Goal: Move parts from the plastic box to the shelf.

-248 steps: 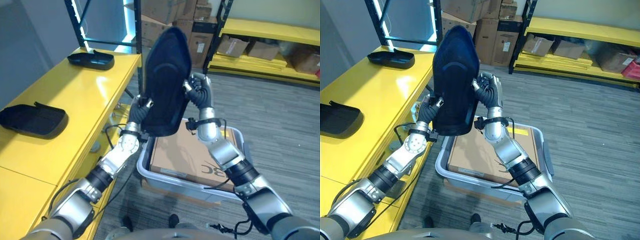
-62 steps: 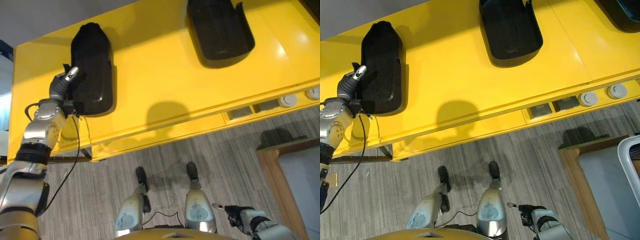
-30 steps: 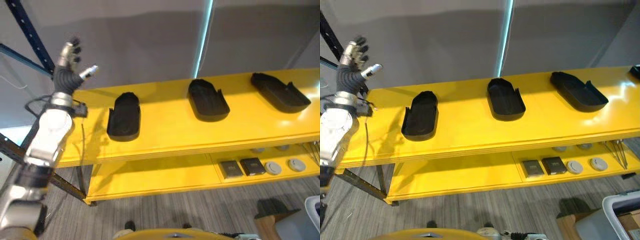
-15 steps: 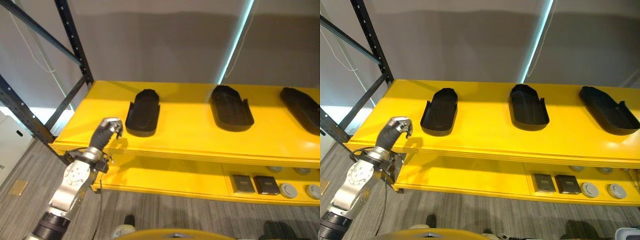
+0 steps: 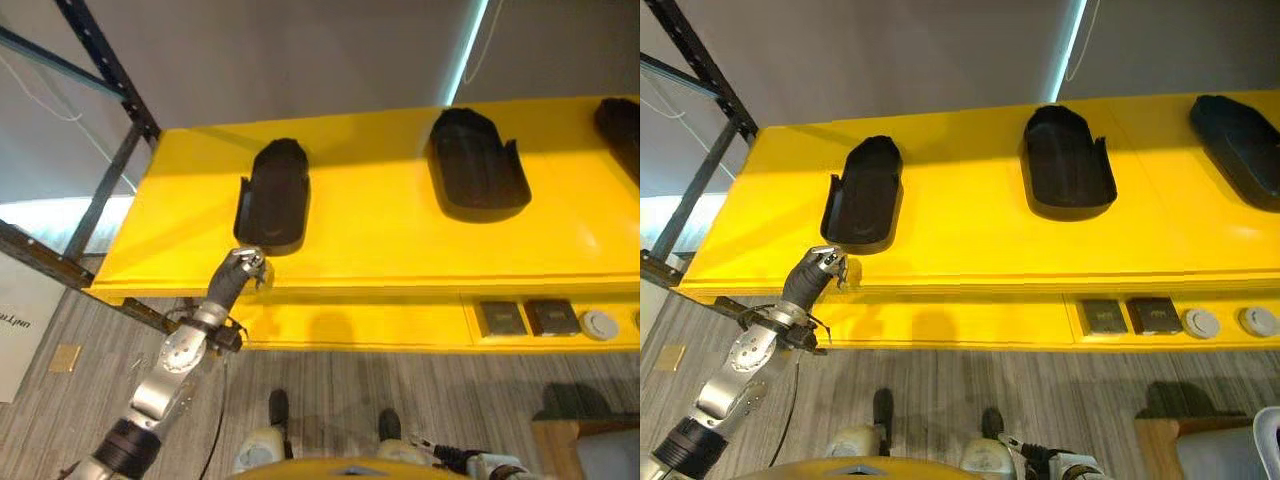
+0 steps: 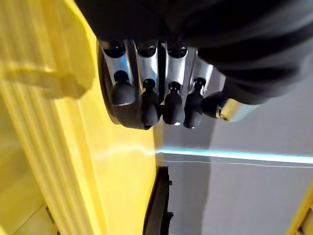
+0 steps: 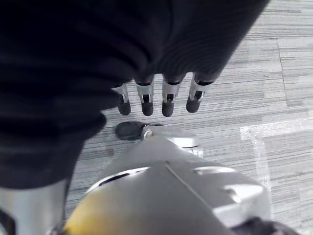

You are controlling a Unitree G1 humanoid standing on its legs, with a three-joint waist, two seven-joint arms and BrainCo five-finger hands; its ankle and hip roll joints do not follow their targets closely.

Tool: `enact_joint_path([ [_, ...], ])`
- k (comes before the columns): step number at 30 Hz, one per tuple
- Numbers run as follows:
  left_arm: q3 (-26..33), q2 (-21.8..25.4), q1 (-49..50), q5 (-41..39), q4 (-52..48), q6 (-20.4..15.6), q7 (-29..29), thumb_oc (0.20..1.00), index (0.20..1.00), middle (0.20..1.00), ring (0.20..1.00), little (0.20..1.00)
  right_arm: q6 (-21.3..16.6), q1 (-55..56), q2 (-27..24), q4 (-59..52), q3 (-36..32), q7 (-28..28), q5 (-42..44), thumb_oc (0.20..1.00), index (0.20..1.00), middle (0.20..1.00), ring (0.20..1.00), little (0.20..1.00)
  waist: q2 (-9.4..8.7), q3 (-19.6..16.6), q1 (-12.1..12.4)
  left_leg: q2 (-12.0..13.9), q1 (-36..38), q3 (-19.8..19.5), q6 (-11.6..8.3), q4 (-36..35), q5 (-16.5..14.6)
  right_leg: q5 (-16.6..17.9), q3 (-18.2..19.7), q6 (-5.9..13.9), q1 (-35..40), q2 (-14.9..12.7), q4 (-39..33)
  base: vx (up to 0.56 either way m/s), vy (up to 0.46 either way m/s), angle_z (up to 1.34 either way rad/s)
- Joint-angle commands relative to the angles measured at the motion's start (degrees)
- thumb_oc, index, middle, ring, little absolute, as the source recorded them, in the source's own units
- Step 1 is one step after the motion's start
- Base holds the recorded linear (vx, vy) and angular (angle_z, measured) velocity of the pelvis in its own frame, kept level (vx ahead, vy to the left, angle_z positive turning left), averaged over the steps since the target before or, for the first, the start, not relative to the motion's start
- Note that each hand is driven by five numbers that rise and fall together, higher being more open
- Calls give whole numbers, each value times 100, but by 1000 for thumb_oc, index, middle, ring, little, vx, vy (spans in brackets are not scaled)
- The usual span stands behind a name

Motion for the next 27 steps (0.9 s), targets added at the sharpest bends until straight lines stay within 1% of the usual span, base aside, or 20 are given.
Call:
enact_joint_path([
  [1, 103, -1, -686, 50, -78, -465, 396, 200, 200, 200, 200, 200, 55, -81, 130, 162, 169, 9, 60, 1000, 1000, 1000, 1000, 1000, -277, 450, -43, -173, 408, 269, 63, 8, -974, -617, -164, -405, 60, 174, 14, 0, 0, 0],
  [4, 88, -41, -771, -46, 4, -434, 513, 200, 200, 200, 200, 200, 46, -74, 122, 126, 182, 28, 66, 1000, 1000, 1000, 1000, 1000, -275, 476, -85, -169, 388, 276, 61, 8, -962, -606, -126, -405, 25, 187, 14, 0, 0, 0],
  [7, 90, -117, -954, 8, 137, -351, 896, 200, 200, 200, 200, 200, -14, -101, 96, -61, 205, -11, 259, 1000, 1000, 1000, 1000, 1000, -282, 632, -188, -148, 316, 303, 61, 8, -924, -564, -41, -409, -91, 198, 14, -8, -5, -1],
  [8, 90, -119, -957, 9, 139, -352, 897, 200, 200, 200, 200, 200, -13, -102, 96, -62, 205, -11, 260, 1000, 1000, 1000, 1000, 1000, -281, 633, -188, -147, 315, 303, 61, 8, -924, -563, -41, -409, -92, 198, 14, -69, -11, -7],
  [9, 95, -141, -1059, 34, 245, -415, 1012, 200, 200, 200, 200, 200, -34, -150, 97, -121, 223, -19, 285, 1000, 1000, 1000, 1000, 1000, -279, 732, -234, -138, 251, 321, 59, 8, -899, -543, 3, -417, -177, 208, 14, -54, -8, -6],
  [11, 96, -155, -1131, 38, 320, -438, 1094, 200, 200, 200, 200, 200, -39, -177, 94, -155, 244, -16, 287, 1000, 1000, 1000, 1000, 1000, -277, 795, -264, -131, 207, 336, 61, 8, -887, -528, 35, -419, -236, 219, 14, -71, -9, -11],
  [14, 78, -169, -1364, 124, 553, -488, 1370, 200, 200, 200, 200, 200, -68, -273, 87, -208, 309, -29, 304, 1000, 1000, 1000, 1000, 1000, -279, 1004, -361, -100, 90, 381, 47, 8, -819, -465, 127, -434, -397, 256, 14, -98, -11, -17],
  [17, 92, -144, -1459, 262, 627, -469, 1459, 200, 200, 200, 200, 200, -93, -303, 82, -220, 326, -43, 315, 1000, 1000, 1000, 1000, 1000, -279, 1082, -394, -81, 49, 400, 38, 8, -792, -449, 147, -442, -450, 268, 14, -44, -1, -4],
  [18, 89, -140, -1528, 315, 684, -458, 1577, 200, 200, 200, 200, 200, -100, -320, 77, -220, 327, -43, 298, 1000, 1000, 1000, 1000, 1000, -283, 1127, -421, -72, 24, 419, 29, 8, -776, -440, 172, -444, -482, 277, 14, -45, 2, -1],
  [23, 115, -113, -1687, 326, 764, -502, 1691, 200, 200, 200, 200, 200, -164, -335, 68, -211, 329, -25, 240, 1000, 1000, 1000, 1000, 1000, -293, 1173, -461, -42, 0, 451, 4, 8, -740, -429, 190, -445, -519, 288, 14, -46, 0, -9],
  [27, 177, -101, -1675, 457, 755, -485, 1730, 200, 200, 200, 200, 200, -213, -281, 80, -181, 262, -3, 176, 1000, 1000, 1000, 1000, 1000, -310, 1050, -446, -19, 80, 486, -23, 8, -747, -460, 139, -437, -430, 276, 14, -8, -2, 0],
])
